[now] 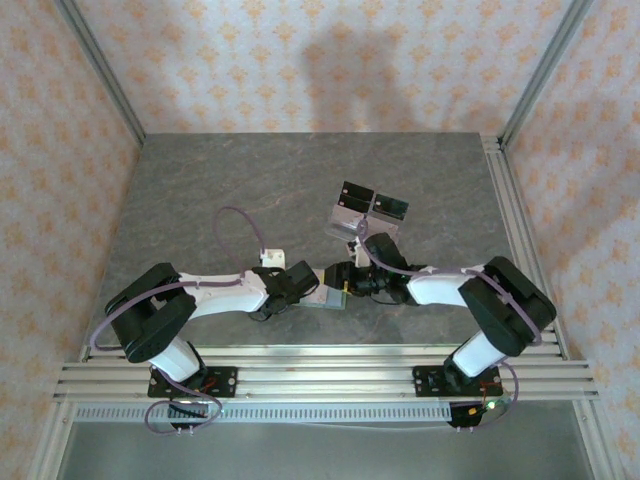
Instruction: Put the credit cards into the card holder
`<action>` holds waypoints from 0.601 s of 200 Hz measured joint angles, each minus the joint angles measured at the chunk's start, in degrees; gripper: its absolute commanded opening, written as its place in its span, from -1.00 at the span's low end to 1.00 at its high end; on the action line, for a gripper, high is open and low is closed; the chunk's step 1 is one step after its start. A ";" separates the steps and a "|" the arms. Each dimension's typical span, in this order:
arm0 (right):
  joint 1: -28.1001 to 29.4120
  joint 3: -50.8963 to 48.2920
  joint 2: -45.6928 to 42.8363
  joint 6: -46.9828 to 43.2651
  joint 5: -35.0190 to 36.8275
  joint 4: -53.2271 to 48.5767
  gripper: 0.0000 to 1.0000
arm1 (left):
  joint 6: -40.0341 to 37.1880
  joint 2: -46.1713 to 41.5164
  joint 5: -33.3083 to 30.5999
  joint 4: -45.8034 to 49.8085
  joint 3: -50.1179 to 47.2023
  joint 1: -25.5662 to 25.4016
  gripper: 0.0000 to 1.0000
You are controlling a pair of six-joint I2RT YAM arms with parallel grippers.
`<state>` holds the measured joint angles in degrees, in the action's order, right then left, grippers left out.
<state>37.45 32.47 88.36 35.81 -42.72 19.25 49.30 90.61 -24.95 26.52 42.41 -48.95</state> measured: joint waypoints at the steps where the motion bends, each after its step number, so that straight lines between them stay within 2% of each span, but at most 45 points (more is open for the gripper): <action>1: 0.00 0.07 -0.11 -0.07 0.04 -0.24 0.10 | 0.00 -0.02 0.00 0.02 0.00 0.02 0.99; 24: 0.00 2.08 -2.34 -1.92 1.73 -6.86 0.00 | 0.20 -0.48 0.02 0.52 0.00 0.02 0.99; 55: 0.37 6.10 -3.15 -3.82 4.76 -15.96 -0.47 | 0.17 -1.38 0.09 2.27 -0.04 1.18 0.99; 83: 1.51 9.09 -3.15 -5.46 7.93 -21.92 -0.71 | 0.13 -1.73 0.31 3.34 -0.26 3.04 0.99; 120: 2.62 9.66 -2.40 -5.75 10.86 -26.05 -0.85 | -0.09 -1.75 0.48 2.75 -0.63 3.37 0.99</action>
<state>40.07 42.13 85.95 30.06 -31.86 -6.81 49.21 88.86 -24.47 29.28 41.78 -45.58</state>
